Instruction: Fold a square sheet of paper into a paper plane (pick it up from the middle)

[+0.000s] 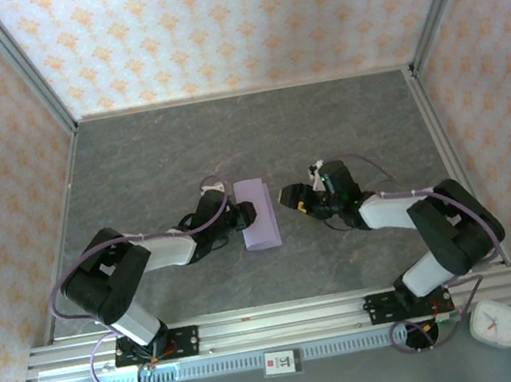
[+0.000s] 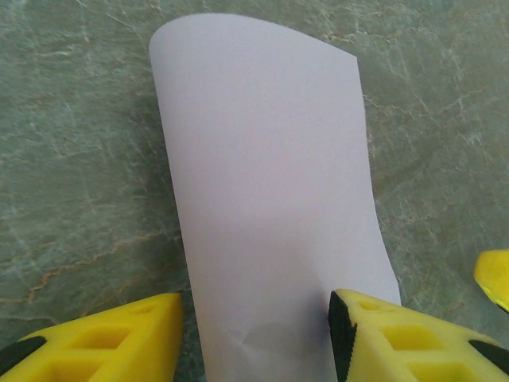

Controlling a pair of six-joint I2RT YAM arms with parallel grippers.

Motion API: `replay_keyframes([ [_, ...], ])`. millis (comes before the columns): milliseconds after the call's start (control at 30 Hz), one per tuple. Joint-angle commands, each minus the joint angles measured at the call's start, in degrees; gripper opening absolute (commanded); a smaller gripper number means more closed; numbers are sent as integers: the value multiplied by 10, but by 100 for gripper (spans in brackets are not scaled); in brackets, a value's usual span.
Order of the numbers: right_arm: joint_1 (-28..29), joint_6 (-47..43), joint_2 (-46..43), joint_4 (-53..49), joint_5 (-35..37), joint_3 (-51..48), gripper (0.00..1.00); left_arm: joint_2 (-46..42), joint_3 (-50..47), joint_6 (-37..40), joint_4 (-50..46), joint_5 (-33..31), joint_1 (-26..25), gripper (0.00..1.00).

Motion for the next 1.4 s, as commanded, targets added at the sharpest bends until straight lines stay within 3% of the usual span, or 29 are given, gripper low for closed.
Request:
replay_keyframes([
  [0,10,1,26,30,-8,32,71,-9,-2,-2,-2,-28,4,55],
  [267,23,1,76,32,-2,71,53,14,21,20,-2,-1,5,55],
  [567,34,5,115,45,-7,90,48,24,32,29,-6,20,5,55],
  [900,37,11,122,55,-2,92,36,37,36,67,-21,11,5,55],
  [1367,37,-9,110,20,45,101,18,48,51,63,-20,30,3,55],
])
